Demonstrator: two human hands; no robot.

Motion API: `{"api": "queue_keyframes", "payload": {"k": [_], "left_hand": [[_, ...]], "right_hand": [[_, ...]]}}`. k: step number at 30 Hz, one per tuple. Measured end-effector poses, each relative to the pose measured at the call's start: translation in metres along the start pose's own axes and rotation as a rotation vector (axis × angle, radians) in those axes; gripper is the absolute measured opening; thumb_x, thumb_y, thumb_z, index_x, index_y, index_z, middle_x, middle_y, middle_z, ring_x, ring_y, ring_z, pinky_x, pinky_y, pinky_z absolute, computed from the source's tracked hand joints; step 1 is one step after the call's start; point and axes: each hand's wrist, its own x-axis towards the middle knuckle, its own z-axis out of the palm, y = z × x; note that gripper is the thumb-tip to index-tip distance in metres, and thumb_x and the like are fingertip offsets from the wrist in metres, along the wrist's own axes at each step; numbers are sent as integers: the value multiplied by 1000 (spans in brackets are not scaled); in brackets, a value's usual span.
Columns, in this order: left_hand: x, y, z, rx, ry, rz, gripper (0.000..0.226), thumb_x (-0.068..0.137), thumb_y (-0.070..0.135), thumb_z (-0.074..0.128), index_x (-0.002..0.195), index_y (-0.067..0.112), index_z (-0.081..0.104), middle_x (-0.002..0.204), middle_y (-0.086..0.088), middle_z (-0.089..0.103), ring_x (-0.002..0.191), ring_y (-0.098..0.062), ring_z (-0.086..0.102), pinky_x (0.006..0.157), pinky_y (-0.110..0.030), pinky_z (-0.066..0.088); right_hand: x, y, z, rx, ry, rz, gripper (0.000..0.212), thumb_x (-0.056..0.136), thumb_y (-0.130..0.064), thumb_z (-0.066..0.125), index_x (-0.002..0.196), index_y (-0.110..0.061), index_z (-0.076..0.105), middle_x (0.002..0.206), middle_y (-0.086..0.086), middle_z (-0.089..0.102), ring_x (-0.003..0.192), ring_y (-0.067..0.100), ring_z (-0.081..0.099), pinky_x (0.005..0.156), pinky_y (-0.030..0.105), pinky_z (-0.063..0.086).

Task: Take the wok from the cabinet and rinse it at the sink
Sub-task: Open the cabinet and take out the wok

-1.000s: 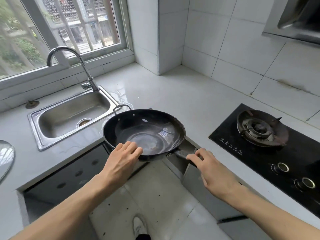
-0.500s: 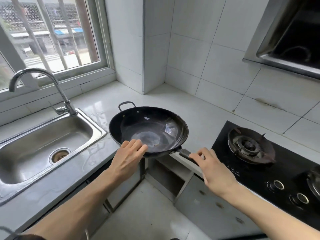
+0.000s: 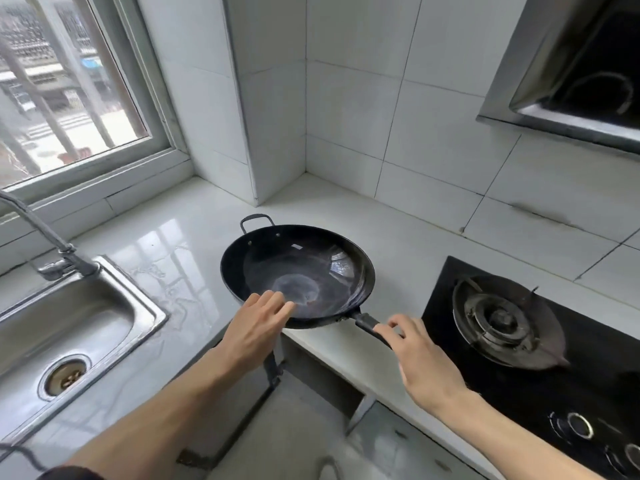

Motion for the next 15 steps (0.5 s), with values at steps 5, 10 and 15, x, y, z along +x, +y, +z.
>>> {"api": "queue_keyframes", "payload": {"k": [5,10,15], "left_hand": [[43,-6,21,12,-44,-19,49,66,-6,74,95,19,43,83,3,45,69,-17,38,61,-29,38],[67,-11,38,13,-61,-22,49,66,-4,76,95,18,43,82,1,46,67,-16,37,58,-29,37],[77,-20,60,43,-90,2,40,69,-2,74,93,16,47,83,1,43,69,-18,37,60,-30,36]], "right_hand": [[36,34,4,21,-20,3,81,70,17,58,137,-25,37,126,-7,32,112,17,38,57,21,48],[61,56,13,19,-10,-13,80,69,17,58,136,-23,40,124,-5,35,110,19,39,60,24,52],[72,67,24,28,7,-23,81,63,16,64,133,-20,43,122,-5,40,106,20,42,59,22,52]]}}
